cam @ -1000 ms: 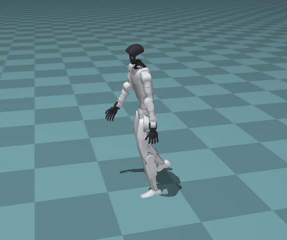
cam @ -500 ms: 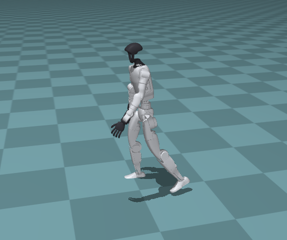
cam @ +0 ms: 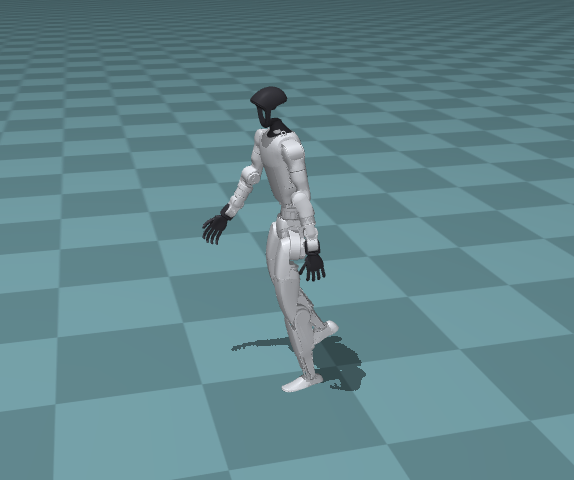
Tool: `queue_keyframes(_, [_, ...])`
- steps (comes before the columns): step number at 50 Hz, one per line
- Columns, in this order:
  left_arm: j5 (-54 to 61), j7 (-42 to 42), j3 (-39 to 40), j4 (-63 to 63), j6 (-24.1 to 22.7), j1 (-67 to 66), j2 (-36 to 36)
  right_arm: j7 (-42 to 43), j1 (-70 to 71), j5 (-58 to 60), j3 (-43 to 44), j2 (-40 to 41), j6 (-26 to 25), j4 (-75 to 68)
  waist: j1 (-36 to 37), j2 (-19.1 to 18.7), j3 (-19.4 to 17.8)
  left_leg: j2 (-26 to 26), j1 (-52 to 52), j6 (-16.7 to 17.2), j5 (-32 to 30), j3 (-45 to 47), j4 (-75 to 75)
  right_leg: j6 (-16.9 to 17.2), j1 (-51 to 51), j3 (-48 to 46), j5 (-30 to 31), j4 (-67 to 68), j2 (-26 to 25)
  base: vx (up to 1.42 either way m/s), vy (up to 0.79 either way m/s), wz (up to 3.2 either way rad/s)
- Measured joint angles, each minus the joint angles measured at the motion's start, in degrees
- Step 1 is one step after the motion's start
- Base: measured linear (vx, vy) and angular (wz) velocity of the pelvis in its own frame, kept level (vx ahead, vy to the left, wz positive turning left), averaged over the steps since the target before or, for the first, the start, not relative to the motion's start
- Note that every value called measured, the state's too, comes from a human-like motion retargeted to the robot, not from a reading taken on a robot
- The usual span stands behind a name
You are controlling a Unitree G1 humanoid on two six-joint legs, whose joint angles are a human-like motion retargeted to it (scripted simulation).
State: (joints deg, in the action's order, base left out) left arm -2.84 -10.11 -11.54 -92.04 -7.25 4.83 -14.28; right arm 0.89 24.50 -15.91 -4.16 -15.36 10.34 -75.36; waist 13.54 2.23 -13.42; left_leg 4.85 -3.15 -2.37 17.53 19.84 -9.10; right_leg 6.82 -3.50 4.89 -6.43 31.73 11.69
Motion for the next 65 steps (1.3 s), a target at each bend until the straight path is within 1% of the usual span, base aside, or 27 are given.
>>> queue_keyframes(3, [-0.49, 1.92, -1.9, 1.51, -0.74, 1.76, -1.34, 0.87, -3.92, 0.53, 2.93, -0.07, -0.35, -1.2, -0.71, 0.56, -0.1, -0.4, -2.77, 0.67, 1.48, -3.08, 0.34, 0.62, 5.94, -0.47, 7.66, 16.05, -0.56, 0.55, 0.25, 0.96])
queue_keyframes(5, [-1.8, 3.5, -3.12, 3.27, -0.76, 3.96, -2.02, 1.46, -6.83, 2.25, 5.21, -0.09, -1.32, -2.49, -0.24, 1.33, 0.2, -1.16, -3.67, 0.72, 1.84, -4.36, 0.46, 0.09, 11.08, 0.04, 12.82, 24.63, -0.56, 0.53, 0.19, 0.83])
queue_keyframes(7, [-3.19, 5.07, -3.57, 4.89, -0.57, 6.84, -2.36, 1.72, -9.94, 4.39, 6.81, 0.09, -2.22, -4.22, -0.24, 1.51, 0.34, -1.4, -5.0, 1.45, 1.98, -6.07, 0.65, -1.7, 15.33, -2.2, 11.79, 30.4, 0.96, 0.54, 0.16, 0.86])
queue_keyframes(10, [-5.28, 5.69, -3.34, 6.79, -0.08, 11.68, -1.87, -0.17, -13.88, 8.12, 7.94, 0.41, -3.5, -7.32, -1.67, 1.13, 0.46, -1.53, -7.3, 2.31, 1.71, -9.51, 1.38, -4.48, 19.29, -5.98, 4.41, 31.83, 3.15, 0.54, 0.11, 1.11])
queue_keyframes(12, [-5.77, 4.99, -3.09, 8.13, 0.11, 14.61, -1.01, -2.79, -15.78, 10.67, 8.23, 0.45, -4.42, -9.54, -3.84, 0.52, 0.7, -1.35, -8.83, 2.42, 1.34, -12.42, 2.09, -4.74, 20.14, -7.26, 1.32, 26.75, 2.86, 0.54, 0.05, 1.35])
queue_keyframes(15, [-4.95, 4.05, -3.65, 11.49, -0.04, 17.88, 0.36, -6.45, -17.74, 12.79, 8.44, 0.05, -5.53, -12.26, -8.0, -0.47, 1.01, -1.16, -10.95, 2.67, 0.89, -16.78, 2.87, -3.76, 19.0, -7.68, -1.14, 11.62, 1.81, 0.55, -0.02, 1.4])
queue_keyframes(18, [-1.57, 5.47, -6.0, 18.12, -1.25, 19.24, 0.88, -7.31, -18.67, 12.33, 8.56, -0.8, -6.42, -13.6, -11.88, -0.41, 0.48, -2.34, -13.21, 3.33, 1.22, -20.89, 2.51, -1.5, 14.63, -4.09, 1.69, -11.95, 1.64, 0.57, -0.11, 1.25])
queue_keyframes(20, [1.09, 7.51, -7.7, 23.58, -2.86, 19.27, 0.52, -6.53, -18.77, 11.85, 8.31, -1.18, -6.62, -13.94, -13.43, 0.29, -0.49, -3.68, -15.17, 3.48, 1.81, -23.17, 1.63, 1.01, 11.85, 1.12, 6.27, -24.02, 2.25, 0.58, -0.17, 0.83])
queue_keyframes(22, [3.07, 9.19, -8.53, 28.37, -4.17, 18.62, 0.0, -5.1, -18.19, 10.33, 7.11, -1.38, -5.98, -13.97, -13.21, 0.05, -1.14, -3.99, -16.09, 3.46, 1.86, -24.01, -0.46, 1.9, 10.76, 3.3, 6.55, -23.84, 2.29, 0.55, -0.18, 0.29])
queue_keyframes(25, [5.18, 11.03, -7.71, 31.62, -5.14, 16.86, 0.31, -2.13, -16.06, 6.64, 1.71, -1.31, -4.27, -14.34, -12.42, -0.46, -2.23, -3.77, -15.0, 3.89, 1.08, -23.79, -8.92, 0.8, 8.4, 1.71, 0.85, -19.11, 2.24, 0.53, -0.19, 0.16])
queue_keyframes(28, [5.45, 10.82, -5.28, 31.01, -1.93, 13.65, 1.25, 1.44, -12.71, 7.4, -3.24, -1.23, -5.4, -14.52, -12.47, 0.05, -1.51, -2.7, -6.23, 4.07, 1.11, -19.43, -27.6, -0.69, 6.37, -0.47, -0.43, -18.01, 2.76, 0.46, -0.18, 0.43])
queue_keyframes(30, [4.59, 9.99, -4.25, 29.8, 0.1, 11.13, 1.55, 2.94, -10.45, 9.4, -3.95, -1.46, -6.46, -13.58, -11.71, 0.68, -0.35, -0.16, -0.09, 2.56, 2.26, -12.66, -38.25, -0.86, 6.03, -1.66, -0.89, -17.7, 3.36, 0.41, -0.11, 0.37])
queue_keyframes(33, [1.51, 8.03, -3.14, 26.72, 1.24, 7.4, 1.45, 3.98, -6.21, 9.75, -2.88, -2.21, -6.42, -10.9, -9.17, 1.29, 1.51, 3.89, 5.12, -0.74, 6.88, -1.45, -44.09, -0.46, 6.83, -1.7, -0.37, -17.29, 3.78, 0.41, -0.01, 0.08])
queue_keyframes(34, [1.96, 8.78, -3.63, 25.49, 0.19, 5.85, 1.31, 6.04, -5.17, 8.25, -2.14, -2.66, -5.18, -9.63, -8.63, 0.83, 2.04, 5.29, 7.95, 0.12, 6.93, 0.37, -47.07, -0.44, 7.02, -2.27, -0.82, -16.35, 3.68, 0.43, 0.11, 0.28])
queue_keyframes(35, [3.19, 10.2, -4.41, 24.24, -1.47, 4.17, 1.13, 9.0, -4.31, 6.29, -1.24, -3.22, -3.44, -8.24, -8.36, 0.05, 2.59, 6.99, 11.63, 1.78, 6.35, 1.52, -51.28, -0.44, 7.22, -3.24, -1.65, -14.98, 3.48, 0.41, 0.15, 0.37])
queue_keyframes(37, [3.2, 8.86, -5.59, 20.37, -2.22, 1.33, 1.18, 10.18, -2.55, 3.21, -1.49, -3.73, -1.41, -5.51, -6.81, -0.54, 3.83, 5.84, 14.55, 2.82, 6.95, 1.85, -47.13, -0.54, 7.53, -3.87, -1.33, -14.1, 3.06, 0.41, 0.15, 0.32])
queue_keyframes(38, [2.56, 8.48, -5.72, 18.09, -1.92, 0.33, 1.4, 10.43, -1.66, 1.85, -1.4, -4.22, -0.88, -4.18, -6.37, -0.98, 3.82, 5.11, 14.83, 3.56, 7.28, 2.1, -43.35, -0.44, 5.3, -4.4, -0.41, -16.74, 2.84, 0.42, 0.15, 0.05])
queue_keyframes(40, [-0.14, 6.54, -5.48, 12.4, -0.26, 0.91, 1.73, 7.22, 1.97, 1.23, -2.16, -5.0, -1.75, -2.07, -2.0, 1.0, 1.42, -1.36, 6.78, 1.76, 5.01, 7.16, -19.45, 0.38, 3.75, -1.55, 1.07, -17.65, 4.77, 0.41, 0.18, -0.46])
queue_keyframes(42, [1.3, 6.51, -6.11, 8.35, -0.68, -0.08, 1.77, 7.97, 4.14, 2.52, -1.87, -5.97, -0.93, -0.14, -1.51, -0.03, 0.68, -2.04, 5.01, 2.26, 1.18, 12.52, -7.39, 0.97, 1.72, -3.37, 0.37, -17.02, 4.2, 0.39, 0.27, 0.35])
queue_keyframes(45, [0.13, 4.79, -7.48, 3.68, 0.4, -1.76, 2.16, 7.99, 6.4, 4.46, -2.07, -7.32, -1.12, 2.0, -1.85, -1.72, 1.35, -2.64, 4.31, 2.29, -2.26, 19.03, 1.8, 1.19, 1.01, -5.99, -0.16, -13.67, 3.04, 0.38, 0.32, 0.85])
queue_keyframes(48, [-2.3, 1.13, -8.73, 2.2, 1.81, -1.96, 2.35, 6.54, 7.66, 5.03, -1.89, -8.41, -1.91, 3.13, -1.93, -2.53, 1.78, -4.41, 2.26, 0.64, -0.92, 14.46, 4.77, 0.46, 4.39, -6.1, 2.02, -3.38, 3.39, 0.36, 0.35, 0.95])
queue_keyframes(51, [-3.53, -2.57, -8.14, 3.86, 2.03, -0.27, 1.21, 4.81, 6.78, 5.62, 0.11, -8.63, -2.51, 3.56, -1.53, -3.25, 2.18, -5.89, 0.32, 0.45, -0.35, 9.82, 6.53, -1.11, 11.04, -5.22, 6.85, 12.31, 3.88, 0.37, 0.34, 1.2])
queue_keyframes(53, [-4.07, -3.14, -6.57, 6.24, 1.97, 1.88, -0.04, 4.05, 4.86, 6.33, 2.19, -8.3, -3.06, 3.63, -1.23, -3.65, 2.39, -6.68, -0.92, 0.6, -0.17, 6.28, 6.73, -1.57, 14.9, -3.6, 9.01, 21.48, 2.61, 0.38, 0.28, 1.64])
queue_keyframes(56, [-4.63, -0.57, -3.57, 11.5, 1.57, 6.86, -1.79, 3.2, 0.96, 8.09, 5.4, -7.27, -3.47, 3.56, -1.5, -4.5, 1.58, -7.17, -3.48, 1.83, -0.51, -0.92, 6.54, -1.08, 17.09, -1.07, 4.23, 29.19, -2.64, 0.4, 0.21, 2.22])
queue_keyframes(60, [-3.58, 7.22, -3.91, 21.85, -0.35, 12.52, -2.41, 3.8, -5.13, 8.6, 5.64, -4.98, -2.47, 2.71, -3.79, -4.06, 1.9, -8.61, -3.67, 3.07, -0.57, -11.99, 2.73, -2.11, 20.32, -3.26, 0.25, 31.6, -5.51, 0.4, 0.15, 2.8])
queue_keyframes(63, [-2.17, 11.25, -7.08, 31.13, -1.95, 15.56, -2.17, 2.7, -8.7, 9.59, 4.81, -3.25, -2.45, 1.18, -5.94, -4.18, 1.96, -9.43, -4.93, 4.07, -2.05, -20.77, 2.93, -1.81, 21.64, -3.31, -1.79, 24.64, -8.66, 0.4, 0.08, 2.88])
queue_keyframes(65, [-3.08, 11.19, -9.75, 36.98, -2.32, 17.15, -2.27, 0.1, -10.35, 10.93, 4.49, -2.32, -3.09, -0.23, -6.98, -4.98, 1.81, -9.15, -7.04, 4.13, -3.93, -26.71, 5.76, -1.35, 20.8, -2.59, -2.22, 14.2, -10.74, 0.4, 0.02, 2.82])
